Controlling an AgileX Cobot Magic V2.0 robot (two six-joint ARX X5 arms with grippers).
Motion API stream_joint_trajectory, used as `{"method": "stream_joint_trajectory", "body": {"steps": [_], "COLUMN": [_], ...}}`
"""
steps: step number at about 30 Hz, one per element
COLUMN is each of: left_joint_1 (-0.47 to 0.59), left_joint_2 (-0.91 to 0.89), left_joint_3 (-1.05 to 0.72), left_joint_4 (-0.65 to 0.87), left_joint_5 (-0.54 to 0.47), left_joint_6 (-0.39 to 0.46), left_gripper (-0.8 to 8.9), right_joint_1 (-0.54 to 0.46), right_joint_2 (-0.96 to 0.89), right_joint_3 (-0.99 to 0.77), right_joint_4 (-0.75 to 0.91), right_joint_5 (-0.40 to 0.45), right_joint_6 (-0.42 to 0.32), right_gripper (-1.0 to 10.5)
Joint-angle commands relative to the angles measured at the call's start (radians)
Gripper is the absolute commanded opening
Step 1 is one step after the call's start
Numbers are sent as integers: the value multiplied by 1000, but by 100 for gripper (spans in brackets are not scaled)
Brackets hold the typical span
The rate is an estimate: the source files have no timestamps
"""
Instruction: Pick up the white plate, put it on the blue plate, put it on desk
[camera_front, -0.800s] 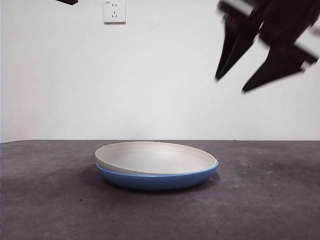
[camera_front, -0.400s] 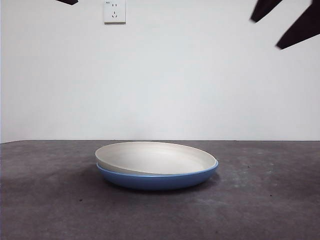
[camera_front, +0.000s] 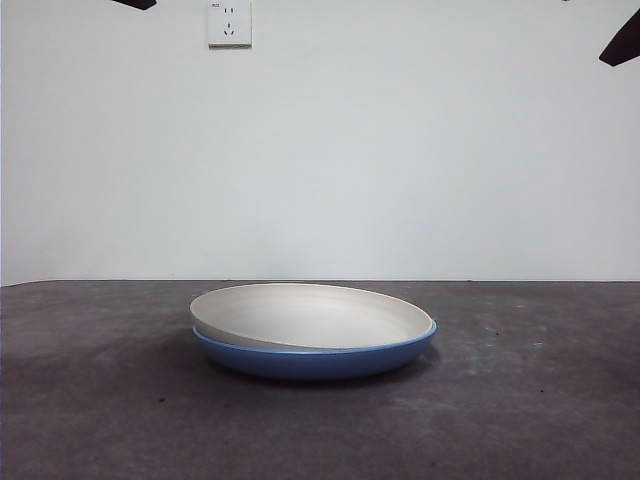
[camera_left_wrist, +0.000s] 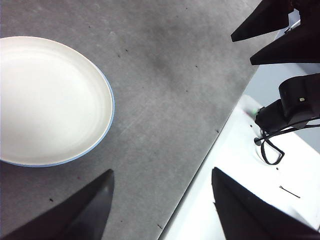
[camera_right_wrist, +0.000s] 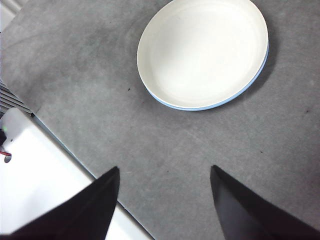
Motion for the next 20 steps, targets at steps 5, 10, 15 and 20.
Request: {"method": "stream_joint_trajectory", "body": {"steps": [5, 10, 15, 20], "left_joint_1": [-5, -5, -5, -5], "left_joint_2": [8, 8, 8, 8], "left_joint_3": [8, 8, 8, 8], "left_joint_4": [8, 8, 8, 10], "left_joint_5": [7, 7, 7, 7], "left_joint_6": [5, 5, 5, 6], "left_gripper": [311, 140, 11, 11], "right_joint_1": [6, 6, 6, 6], "right_joint_2": [8, 8, 8, 8], "right_joint_3": [16, 16, 16, 16], "right_joint_4": [6, 3, 1, 6], "right_joint_5": [0, 0, -1, 0], "right_joint_6": [-13, -13, -24, -24], "right_gripper": [287, 165, 8, 8]}}
